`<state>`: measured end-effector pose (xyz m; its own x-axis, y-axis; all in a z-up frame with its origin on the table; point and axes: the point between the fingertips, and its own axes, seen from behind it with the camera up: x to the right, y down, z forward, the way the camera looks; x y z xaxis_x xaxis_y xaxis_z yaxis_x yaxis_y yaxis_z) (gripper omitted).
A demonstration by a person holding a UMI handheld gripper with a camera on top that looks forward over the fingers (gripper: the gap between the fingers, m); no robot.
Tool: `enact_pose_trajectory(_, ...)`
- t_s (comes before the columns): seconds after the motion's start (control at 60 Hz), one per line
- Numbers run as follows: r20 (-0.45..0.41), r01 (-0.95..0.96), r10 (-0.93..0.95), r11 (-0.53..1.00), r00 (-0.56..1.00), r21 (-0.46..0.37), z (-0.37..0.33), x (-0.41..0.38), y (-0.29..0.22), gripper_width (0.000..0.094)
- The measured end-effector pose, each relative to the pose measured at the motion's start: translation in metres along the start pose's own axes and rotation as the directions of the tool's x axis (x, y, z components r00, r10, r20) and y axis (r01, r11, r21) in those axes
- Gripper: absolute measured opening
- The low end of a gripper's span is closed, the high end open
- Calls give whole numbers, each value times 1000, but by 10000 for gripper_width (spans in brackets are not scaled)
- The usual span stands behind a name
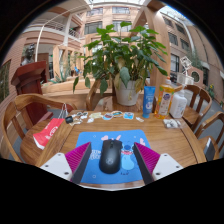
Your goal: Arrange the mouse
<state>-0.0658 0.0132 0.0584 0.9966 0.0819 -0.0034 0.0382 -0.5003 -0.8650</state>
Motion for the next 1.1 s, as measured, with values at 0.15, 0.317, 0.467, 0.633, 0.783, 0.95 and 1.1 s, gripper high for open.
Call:
enact_pose_trajectory(0.15, -16, 13, -12, 999, 1000, 52, -81, -8, -21, 856)
enact_pose_trajectory(0.317, -36, 45, -41, 994, 998, 98, -170, -15, -29, 852)
enact_pose_trajectory(0.467, -29, 31, -28, 993, 999, 114, -236, -20, -19, 853)
enact_pose_trajectory(0.633, -46, 48, -43, 991, 998, 125, -284, -22, -4, 852)
enact_pose_trajectory(0.783, -46, 60, -55, 991, 997, 123, -306, -26, 10, 852)
enact_pose_trajectory(0.95, -29, 65, -62, 991, 998, 115, -314, -34, 17, 852)
enact_pose_trajectory(1.1, -35, 85, -81, 989, 996, 121, -317, -37, 16, 851)
